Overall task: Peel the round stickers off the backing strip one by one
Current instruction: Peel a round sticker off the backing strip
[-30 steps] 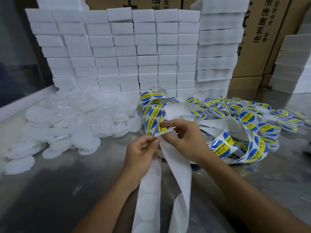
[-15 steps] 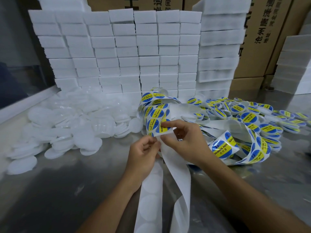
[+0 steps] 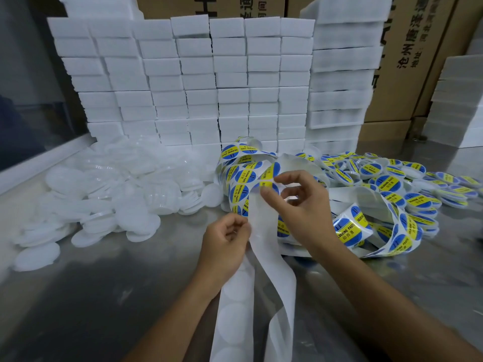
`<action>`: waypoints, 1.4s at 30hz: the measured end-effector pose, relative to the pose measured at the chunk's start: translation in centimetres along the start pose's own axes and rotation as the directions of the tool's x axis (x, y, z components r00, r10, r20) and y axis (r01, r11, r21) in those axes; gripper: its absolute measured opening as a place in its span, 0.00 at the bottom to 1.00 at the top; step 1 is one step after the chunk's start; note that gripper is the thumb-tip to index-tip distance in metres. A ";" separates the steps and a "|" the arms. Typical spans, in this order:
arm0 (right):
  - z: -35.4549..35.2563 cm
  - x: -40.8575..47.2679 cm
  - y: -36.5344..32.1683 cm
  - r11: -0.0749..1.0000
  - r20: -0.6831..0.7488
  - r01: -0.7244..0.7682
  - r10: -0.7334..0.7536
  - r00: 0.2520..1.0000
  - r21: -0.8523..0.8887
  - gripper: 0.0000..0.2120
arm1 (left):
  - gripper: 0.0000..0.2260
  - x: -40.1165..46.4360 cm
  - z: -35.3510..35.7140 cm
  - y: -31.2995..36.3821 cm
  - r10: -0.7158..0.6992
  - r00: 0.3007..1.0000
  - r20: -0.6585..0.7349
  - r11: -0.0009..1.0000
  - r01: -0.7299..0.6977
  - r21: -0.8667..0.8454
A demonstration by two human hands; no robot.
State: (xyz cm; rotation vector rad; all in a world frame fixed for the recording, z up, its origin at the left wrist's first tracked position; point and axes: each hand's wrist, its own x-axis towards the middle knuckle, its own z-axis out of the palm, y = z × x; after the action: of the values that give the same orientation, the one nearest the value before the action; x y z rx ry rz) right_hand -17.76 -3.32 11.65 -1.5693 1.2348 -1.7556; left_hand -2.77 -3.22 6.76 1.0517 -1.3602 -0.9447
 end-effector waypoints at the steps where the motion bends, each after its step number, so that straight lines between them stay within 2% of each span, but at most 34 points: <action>1: -0.1 0.2 -0.1 1.000 -0.049 0.004 -0.004 0.999 0.002 0.09 | 0.14 0.1 0.0 -0.1 -0.007 1.000 -0.007 1.000 0.007 0.017; 3: -0.5 0.5 -0.4 0.997 -0.113 0.007 0.002 0.994 0.074 0.08 | 0.13 0.2 0.0 -0.4 -0.011 1.000 -0.026 0.998 0.013 0.064; 6: -0.6 0.5 -0.9 0.978 -0.101 -0.001 0.022 0.995 0.210 0.08 | 0.15 0.3 0.1 -0.7 0.018 0.998 -0.068 0.990 -0.009 0.141; 12: 0.7 -0.5 -1.0 0.962 0.072 -0.060 0.042 0.996 0.265 0.09 | 0.14 0.1 0.0 -0.8 0.103 0.989 -0.101 0.957 -0.071 0.280; 15: 1.1 -1.0 -0.8 0.968 0.160 -0.102 0.066 0.985 0.230 0.13 | 0.11 -0.1 -0.1 -0.3 0.137 0.984 -0.115 0.931 -0.089 0.354; 17: 1.1 -1.2 -0.6 0.970 0.203 -0.129 0.087 0.975 0.204 0.14 | 0.06 0.0 -0.8 0.2 0.205 0.969 -0.137 0.858 -0.110 0.502; 19: 1.0 -1.2 -0.4 0.969 0.216 -0.150 0.106 0.971 0.197 0.11 | 0.03 0.5 -2.1 0.6 0.327 0.920 -0.214 0.736 -0.106 0.669; 21: 0.9 -1.1 -0.3 0.966 0.192 -0.153 0.113 0.975 0.209 0.09 | 0.10 1.2 -3.9 0.7 0.404 0.859 -0.315 0.591 0.017 0.806; 22: 1.0 -1.1 -0.2 0.967 0.175 -0.146 0.109 0.978 0.211 0.10 | 0.15 1.5 -4.9 0.6 0.391 0.845 -0.366 0.522 0.124 0.844; 24: 1.0 -1.0 -0.2 0.968 0.158 -0.136 0.103 0.982 0.212 0.13 | 0.26 1.9 -7.0 0.2 0.248 0.855 -0.456 0.415 0.332 0.847; 26: 1.1 -1.0 -0.1 0.969 0.152 -0.138 0.107 0.982 0.205 0.13 | 0.34 2.0 -8.6 -0.2 0.063 0.855 -0.515 0.348 0.465 0.814; 28: 1.1 -0.9 0.0 0.968 0.146 -0.137 0.108 0.983 0.208 0.12 | 0.36 2.1 -9.4 -0.6 -0.044 0.840 -0.541 0.352 0.520 0.778; 29: 1.1 -0.9 0.0 0.966 0.141 -0.138 0.108 0.984 0.219 0.11 | 0.35 2.2 -9.4 -0.7 -0.054 0.840 -0.541 0.369 0.520 0.771; 32: 1.1 -0.8 -0.1 0.959 0.133 -0.147 0.117 0.984 0.244 0.07 | 0.30 2.3 -9.4 -0.7 0.006 0.831 -0.557 0.430 0.500 0.751; 35: 1.1 -0.8 0.0 0.961 0.153 -0.152 0.118 0.981 0.233 0.08 | 0.22 2.6 -10.0 -0.7 0.051 0.796 -0.603 0.498 0.503 0.707; 42: 1.2 -0.9 -0.2 0.968 0.196 -0.145 0.104 0.975 0.207 0.09 | 0.10 2.9 -11.1 -0.7 0.163 0.740 -0.653 0.531 0.492 0.690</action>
State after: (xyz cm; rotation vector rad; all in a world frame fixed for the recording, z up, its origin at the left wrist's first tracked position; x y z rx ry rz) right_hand -16.39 -2.85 11.24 -1.4548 0.9921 -1.5701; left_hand 8.43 -5.84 7.59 2.0769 -1.0515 0.1224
